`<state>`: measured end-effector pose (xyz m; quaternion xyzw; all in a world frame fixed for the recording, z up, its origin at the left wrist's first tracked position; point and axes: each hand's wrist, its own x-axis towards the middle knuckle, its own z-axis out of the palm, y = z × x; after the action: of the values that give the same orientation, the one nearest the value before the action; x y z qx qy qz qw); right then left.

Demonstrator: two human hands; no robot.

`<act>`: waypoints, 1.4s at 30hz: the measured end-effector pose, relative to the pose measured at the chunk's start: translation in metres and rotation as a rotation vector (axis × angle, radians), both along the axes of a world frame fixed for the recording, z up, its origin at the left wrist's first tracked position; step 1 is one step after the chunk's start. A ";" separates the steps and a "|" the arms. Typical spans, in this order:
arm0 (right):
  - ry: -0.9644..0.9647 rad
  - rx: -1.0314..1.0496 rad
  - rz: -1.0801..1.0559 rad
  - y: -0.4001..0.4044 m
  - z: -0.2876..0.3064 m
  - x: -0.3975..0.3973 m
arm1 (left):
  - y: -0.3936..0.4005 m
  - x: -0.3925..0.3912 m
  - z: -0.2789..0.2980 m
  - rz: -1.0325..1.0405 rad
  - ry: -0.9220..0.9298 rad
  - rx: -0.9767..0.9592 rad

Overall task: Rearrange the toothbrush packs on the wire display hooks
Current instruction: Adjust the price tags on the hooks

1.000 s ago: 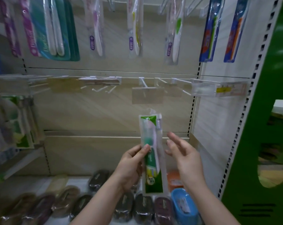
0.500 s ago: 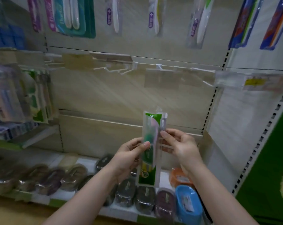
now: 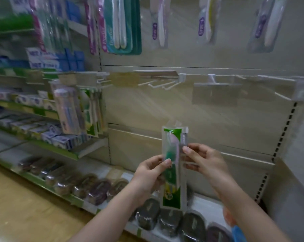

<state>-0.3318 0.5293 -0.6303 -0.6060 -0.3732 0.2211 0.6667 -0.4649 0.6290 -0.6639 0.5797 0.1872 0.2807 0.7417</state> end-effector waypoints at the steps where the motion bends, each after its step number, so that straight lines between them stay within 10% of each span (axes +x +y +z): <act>1: -0.008 0.014 0.005 0.007 0.003 -0.003 | 0.006 -0.003 0.002 -0.001 -0.005 -0.002; 16: -0.011 0.280 -0.082 0.153 -0.003 -0.091 | 0.154 -0.078 -0.004 0.009 0.009 0.322; 42: -0.043 0.416 -0.097 0.368 0.071 -0.180 | 0.340 -0.141 0.049 0.264 -0.041 0.232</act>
<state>-0.5119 0.8976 -0.5596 -0.4770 -0.3955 0.0940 0.7792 -0.6063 0.9689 -0.6150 0.6258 0.2131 0.4072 0.6303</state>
